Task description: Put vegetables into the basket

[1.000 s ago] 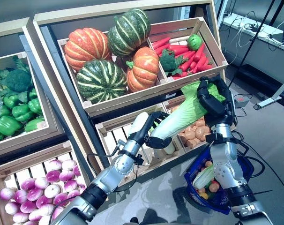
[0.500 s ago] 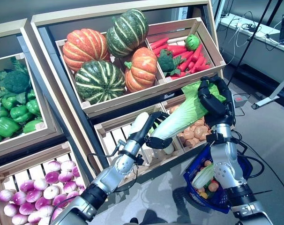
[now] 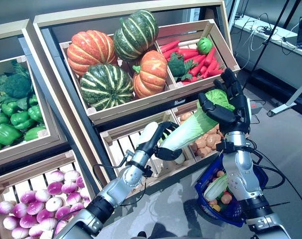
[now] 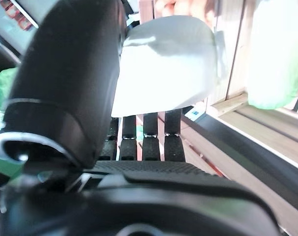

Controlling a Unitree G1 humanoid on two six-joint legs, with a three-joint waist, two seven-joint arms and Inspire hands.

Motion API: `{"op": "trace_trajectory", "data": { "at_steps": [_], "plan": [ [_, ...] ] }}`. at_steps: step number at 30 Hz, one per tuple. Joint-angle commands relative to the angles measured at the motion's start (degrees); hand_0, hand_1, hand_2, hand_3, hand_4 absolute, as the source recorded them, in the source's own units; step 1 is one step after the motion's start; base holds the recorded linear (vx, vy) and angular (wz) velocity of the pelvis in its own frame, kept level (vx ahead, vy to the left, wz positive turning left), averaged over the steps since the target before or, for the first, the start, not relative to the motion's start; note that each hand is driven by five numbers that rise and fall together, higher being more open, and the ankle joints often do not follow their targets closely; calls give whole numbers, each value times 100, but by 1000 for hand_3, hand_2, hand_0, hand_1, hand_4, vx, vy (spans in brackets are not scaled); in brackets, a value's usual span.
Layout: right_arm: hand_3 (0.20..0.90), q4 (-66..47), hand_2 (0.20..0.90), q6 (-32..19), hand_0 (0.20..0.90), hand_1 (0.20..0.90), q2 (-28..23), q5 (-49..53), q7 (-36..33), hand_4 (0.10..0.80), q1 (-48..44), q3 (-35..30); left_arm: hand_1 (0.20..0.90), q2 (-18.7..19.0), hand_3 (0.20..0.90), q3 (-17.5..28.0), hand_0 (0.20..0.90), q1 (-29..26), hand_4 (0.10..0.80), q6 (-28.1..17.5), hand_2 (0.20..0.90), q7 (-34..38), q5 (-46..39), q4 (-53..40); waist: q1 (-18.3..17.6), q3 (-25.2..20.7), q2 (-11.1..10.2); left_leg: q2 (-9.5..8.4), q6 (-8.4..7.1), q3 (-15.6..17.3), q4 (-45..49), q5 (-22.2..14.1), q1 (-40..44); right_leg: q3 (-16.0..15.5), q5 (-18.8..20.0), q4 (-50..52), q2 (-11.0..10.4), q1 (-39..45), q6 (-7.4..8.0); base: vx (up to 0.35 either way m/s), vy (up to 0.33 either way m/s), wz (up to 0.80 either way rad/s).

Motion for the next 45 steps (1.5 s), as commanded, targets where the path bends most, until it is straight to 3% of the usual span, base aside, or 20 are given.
{"op": "trace_trajectory", "data": {
  "at_steps": [1, 16, 32, 36, 42, 45],
  "plan": [
    [900, -470, 900, -439, 900, 900, -11, -378, -197, 800, -984, -179, 300, 162, 300, -301, 300, -329, 400, -167, 300, 60, 324, 192, -144, -336, -166, 34, -1, -103, 8, -140, -81, 240, 160, 96, -331, 72, -36, 0, 0, 0],
    [900, 545, 900, -571, 900, 900, 803, 1059, -480, 800, -159, 150, 300, 114, 300, -226, 300, -221, 400, -138, 300, 300, 366, -5, -146, -305, -128, 41, 14, -75, 8, -119, -73, 231, 216, 73, -352, 68, -31, 0, 1, -1],
    [900, 1312, 900, 132, 900, 900, 879, 463, -649, 800, 357, 706, 300, 139, 300, -184, 300, -128, 400, -156, 300, 446, 423, -61, -118, -290, -134, 11, 29, -94, 8, -91, -129, 210, 258, 69, -369, 27, -30, 0, 0, 0],
    [900, 1424, 900, 329, 900, 900, 881, 475, -475, 800, 422, 845, 300, 150, 300, -176, 300, -129, 400, -148, 300, 420, 439, -88, -115, -277, -132, 4, 32, -109, 8, -89, -136, 214, 259, 73, -372, 18, -35, 0, 0, 0],
    [900, 1320, 900, 89, 900, 900, 992, 1387, 367, 800, 449, 975, 300, 157, 300, -163, 300, -144, 400, -197, 300, 334, 445, -98, -106, -265, -124, -1, 26, -128, 8, -75, -143, 201, 260, 72, -370, 19, -45, 0, 0, 0],
    [900, 1217, 900, 240, 900, 900, 1060, 1936, 680, 800, 442, 983, 300, 177, 300, -171, 300, -137, 400, -225, 300, 282, 427, -127, -99, -272, -128, -2, 22, -141, 8, -78, -143, 194, 260, 67, -365, 23, -45, 0, 0, 0]
  ]
}}
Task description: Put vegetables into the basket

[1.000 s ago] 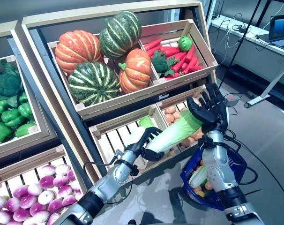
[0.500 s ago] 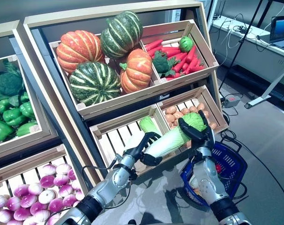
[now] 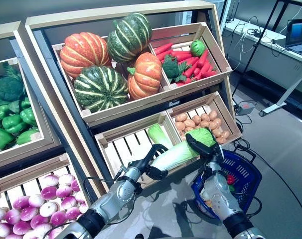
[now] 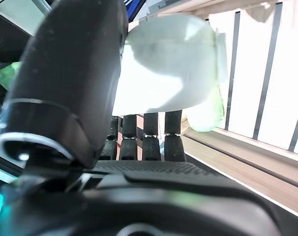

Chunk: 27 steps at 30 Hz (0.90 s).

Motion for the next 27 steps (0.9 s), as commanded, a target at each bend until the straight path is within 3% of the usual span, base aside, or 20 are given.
{"op": "trace_trajectory", "data": {
  "at_steps": [1, 3, 6, 13, 19, 27],
  "plan": [
    [900, -435, 900, -85, 900, 900, 213, 726, 942, 800, -283, 159, 300, -242, 300, 154, 300, -761, 400, -656, 300, 294, -37, -337, 48, -227, -45, -3, 20, -174, 8, -78, -154, 167, 243, 66, -356, 31, -43, 0, 0, 0],
    [900, -433, 900, 70, 900, 900, 234, 991, 1121, 800, -255, 170, 300, -240, 300, 150, 300, -748, 400, -675, 300, 289, -37, -340, 47, -237, -49, -1, 17, -167, 8, -76, -153, 158, 241, 62, -358, 37, -42, 0, 0, 0],
    [900, -447, 900, 720, 900, 900, 374, 2135, 1523, 800, -141, 220, 300, -222, 300, 157, 300, -730, 400, -749, 300, 231, -18, -375, 61, -255, -60, 4, 13, -163, 8, -65, -151, 138, 231, 63, -354, 49, -54, 0, 0, 0],
    [900, -398, 900, 1137, 900, 900, 465, 2807, 1729, 800, -164, 370, 300, -229, 300, 55, 300, -817, 400, -731, 300, 202, -11, -318, 84, -285, -101, 7, 9, -174, 8, -39, -168, 102, 232, 62, -343, 50, -67, 0, 0, 0],
    [900, -391, 900, 1095, 900, 900, 542, 2947, 1834, 800, -219, 444, 300, -266, 300, -7, 300, -833, 400, -689, 300, 224, 16, -292, 95, -282, -101, -3, 15, -192, 8, -32, -167, 98, 236, 58, -342, 55, -77, 0, 0, 0],
    [900, -653, 900, 527, 900, 900, 506, 2928, 1999, 800, -326, 419, 300, -243, 300, -83, 300, -837, 400, -646, 300, 181, -24, -294, 100, -280, -97, -23, 18, -220, 8, -36, -167, 98, 241, 51, -347, 60, -72, 0, 0, 0]
  ]
}}
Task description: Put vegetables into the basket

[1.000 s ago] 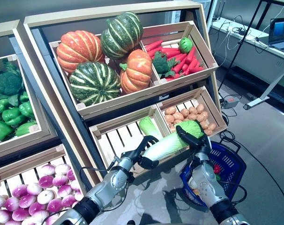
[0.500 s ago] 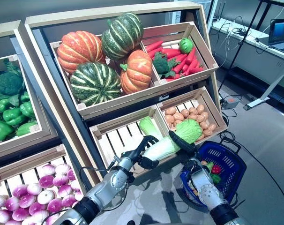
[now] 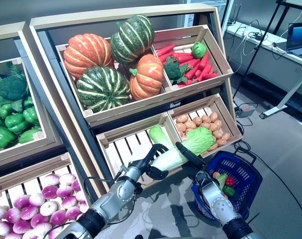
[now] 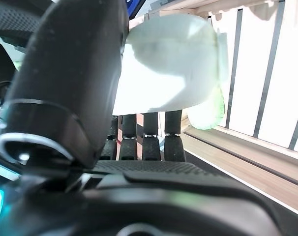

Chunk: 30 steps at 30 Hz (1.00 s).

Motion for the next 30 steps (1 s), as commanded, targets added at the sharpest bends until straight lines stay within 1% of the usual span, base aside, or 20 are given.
{"op": "trace_trajectory", "data": {
  "at_steps": [1, 6, 7, 8, 9, 11, 13, 18, 30],
  "plan": [
    [900, -680, 900, -542, 900, 900, 490, 221, 904, 800, -586, 142, 300, -229, 300, -90, 300, -833, 400, -639, 300, 189, -18, -282, 62, -231, -72, -21, 19, -195, 8, -38, -161, 117, 242, 50, -347, 53, -71, 0, 0, 0],
    [900, -820, 900, -1189, 900, 900, 423, -639, 783, 800, -732, 58, 300, -246, 300, -161, 300, -840, 400, -546, 300, 194, -33, -271, 40, -249, -68, -14, 21, -167, 8, -45, -148, 123, 243, 39, -347, 58, -63, 0, 0, 0],
    [900, -856, 900, -1380, 900, 900, 405, -810, 767, 800, -771, 41, 300, -257, 300, -181, 300, -842, 400, -535, 300, 210, -36, -253, 34, -252, -63, -13, 21, -166, 8, -45, -145, 127, 241, 41, -348, 58, -63, 0, 0, 0],
    [900, -870, 900, -1439, 900, 900, 403, -878, 759, 800, -781, 34, 300, -261, 300, -185, 300, -842, 400, -533, 300, 214, -35, -249, 34, -253, -62, -12, 21, -164, 8, -45, -143, 129, 240, 41, -348, 58, -63, 0, 0, 0],
    [300, -951, 300, -1678, 300, 300, 388, -1096, 692, 400, -828, -1, 300, -269, 300, -202, 300, -839, 400, -530, 300, 227, -36, -240, 32, -253, -54, -10, 22, -161, 8, -49, -139, 133, 241, 41, -349, 58, -61, 0, 0, 0],
    [300, -1127, 300, -1953, 300, 300, 380, -1193, 807, 400, -900, -62, 300, -295, 300, -201, 300, -841, 400, -518, 300, 232, -38, -241, 34, -252, -38, -10, 24, -155, 8, -52, -138, 138, 241, 37, -352, 57, -60, 0, 0, 0],
    [300, -1221, 300, -2010, 300, 300, 368, -1296, 760, 400, -946, -97, 300, -301, 300, -191, 300, -828, 400, -535, 300, 221, -39, -235, 38, -263, -30, -8, 23, -150, 8, -56, -131, 144, 235, 37, -351, 63, -64, 0, 0, 0],
    [300, -1271, 300, -2043, 300, 300, 377, -1310, 769, 400, -1009, -100, 300, -341, 300, -212, 300, -867, 400, -563, 300, 253, -37, -167, 39, -263, -24, -12, 28, -140, 8, -65, -126, 150, 227, 44, -348, 60, -63, 0, 0, 0],
    [300, -1238, 300, -2053, 300, 300, 375, -908, 853, 400, -893, -184, 300, -312, 300, -151, 300, -821, 400, -551, 300, 229, -47, -191, 20, -265, -14, 4, 24, -111, 8, -65, -129, 138, 233, 43, -356, 46, -61, 0, 0, 0]
  ]
}}
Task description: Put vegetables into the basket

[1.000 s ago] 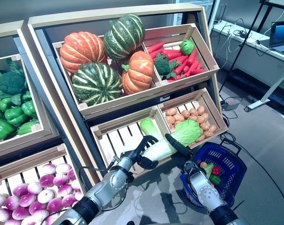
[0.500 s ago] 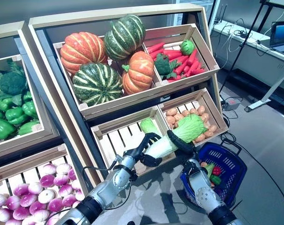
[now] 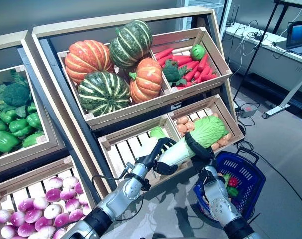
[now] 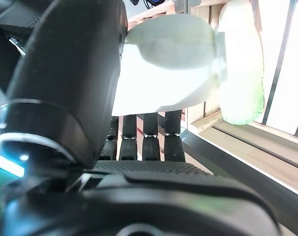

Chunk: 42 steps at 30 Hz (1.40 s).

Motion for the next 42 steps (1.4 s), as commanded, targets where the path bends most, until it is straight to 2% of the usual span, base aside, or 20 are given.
{"op": "trace_trajectory", "data": {
  "at_steps": [1, 2, 3, 8, 14, 21, 27, 30, 34, 36, 39, 42],
  "plan": [
    [300, -1045, 300, -662, 300, 300, 503, 227, 830, 400, -877, -341, 300, -3, 300, -183, 300, -726, 400, -392, 300, 110, 51, 68, 30, -157, -181, 3, 24, -119, 8, -63, -125, 136, 236, 43, -331, 57, -63, 0, 0, 0],
    [300, -1038, 300, -662, 300, 300, 504, 198, 824, 400, -873, -346, 509, -9, 509, -182, 509, -721, 540, -374, 509, 116, 32, 87, 26, -154, -178, 1, 26, -119, 8, -63, -124, 138, 238, 43, -331, 57, -63, 0, 0, 0],
    [300, -1024, 300, -669, 300, 300, 504, 183, 820, 400, -866, -357, 900, -19, 900, -172, 900, -699, 800, -355, 900, 98, 22, 104, 26, -156, -177, 2, 26, -120, 8, -61, -125, 142, 241, 41, -330, 57, -65, 0, 0, 0],
    [300, -987, 300, -716, 300, 300, 448, 5, 767, 400, -835, -483, 900, -48, 900, -40, 900, -607, 800, -68, 900, -7, -301, 281, 9, -150, -175, 5, 25, -103, 8, -59, -118, 154, 254, 36, -324, 55, -62, 0, 0, 0],
    [300, -972, 300, -703, 300, 300, 229, -270, 757, 400, -710, -881, 900, 11, 900, 283, 900, -287, 800, 78, 900, -117, -189, 685, -9, -156, -171, 17, 18, -76, 8, -46, -124, 164, 263, 44, -323, 31, -56, 0, 0, 0],
    [300, -696, 300, -693, 300, 300, -209, -493, 762, 400, -575, -1510, 900, 71, 900, 621, 900, 34, 800, 264, 900, -272, -15, 1735, -82, -124, -157, 43, 0, -23, 8, -28, -122, 218, 277, 52, -315, -11, -42, 0, 0, 0],
    [300, -343, 300, -686, 300, 300, -587, -671, 696, 400, -550, -1824, 900, 87, 900, 842, 900, 137, 800, 236, 900, -134, -303, 2349, -105, -104, -153, 63, -21, 10, 8, -19, -116, 238, 289, 52, -311, -25, -28, 5, -2, -3],
    [300, 2, 300, -656, 300, 300, -886, -728, 622, 400, -588, -2078, 900, 98, 900, 1086, 900, 149, 800, 85, 900, -6, -552, 2605, -107, -89, -158, 60, -26, 21, 8, -19, -103, 241, 286, 58, -307, -20, -33, 24, -7, -2],
    [300, 614, 300, -790, 300, 300, -1373, -1717, -21, 400, -686, -2349, 900, 158, 900, 1426, 900, 164, 800, -156, 900, 115, -828, 2486, -53, -66, -167, 57, -38, 13, 8, -35, -57, 210, 273, 77, -311, 11, -38, 68, -16, -1],
    [300, 797, 300, -774, 300, 300, -1520, -1897, -232, 400, -725, -2403, 900, 182, 900, 1502, 900, 176, 800, -196, 900, 97, -917, 2342, -30, -58, -167, 57, -40, 13, 8, -38, -41, 196, 267, 87, -310, 19, -44, 74, -11, 0],
    [300, 1286, 300, -732, 300, 300, -1863, -2471, -717, 400, -861, -2506, 900, 320, 900, 1624, 900, 192, 800, -257, 900, -32, -1151, 1813, 45, 40, -160, 65, -56, 19, 78, -25, -19, 182, 195, 265, -325, -33, -77, 52, -7, 0],
    [300, 1840, 300, -527, 300, 300, -2292, -3255, -1499, 400, -1379, -2312, 900, 472, 900, 1557, 900, -101, 800, -434, 900, 44, -1424, 1386, 137, 362, -148, 63, -116, -86, 779, -166, -476, 173, 42, 794, -383, -401, -158, -105, -13, 0]
  ]
}}
